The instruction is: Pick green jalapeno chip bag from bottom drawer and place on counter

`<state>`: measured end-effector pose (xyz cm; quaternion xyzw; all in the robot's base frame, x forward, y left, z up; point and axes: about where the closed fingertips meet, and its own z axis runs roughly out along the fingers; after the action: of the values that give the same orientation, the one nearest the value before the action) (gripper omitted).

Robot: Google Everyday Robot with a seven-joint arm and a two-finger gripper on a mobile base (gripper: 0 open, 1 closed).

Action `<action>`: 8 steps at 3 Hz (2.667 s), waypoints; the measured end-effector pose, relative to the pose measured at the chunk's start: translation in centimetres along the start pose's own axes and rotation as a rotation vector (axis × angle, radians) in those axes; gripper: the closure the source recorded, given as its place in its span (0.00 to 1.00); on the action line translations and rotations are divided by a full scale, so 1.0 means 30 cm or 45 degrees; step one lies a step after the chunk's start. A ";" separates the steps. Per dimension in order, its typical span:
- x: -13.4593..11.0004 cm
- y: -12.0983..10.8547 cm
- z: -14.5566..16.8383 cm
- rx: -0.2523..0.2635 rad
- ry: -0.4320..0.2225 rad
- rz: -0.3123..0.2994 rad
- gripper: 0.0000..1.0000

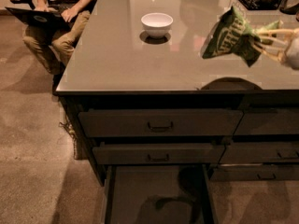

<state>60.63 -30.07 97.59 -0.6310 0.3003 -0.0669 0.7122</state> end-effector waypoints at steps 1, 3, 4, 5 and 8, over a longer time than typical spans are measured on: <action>0.081 -0.077 0.100 -0.039 0.030 0.034 1.00; 0.229 -0.098 0.277 -0.171 0.091 0.107 0.73; 0.257 -0.073 0.331 -0.220 0.087 0.133 0.50; 0.256 -0.071 0.394 -0.259 0.068 0.163 0.11; 0.251 -0.264 0.186 -0.081 0.181 0.020 0.00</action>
Offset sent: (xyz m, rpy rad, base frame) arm 0.1326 0.0184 0.0176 -0.0926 0.1683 -0.0262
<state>71.82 -30.39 102.56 -0.6446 0.3572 -0.0964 0.6691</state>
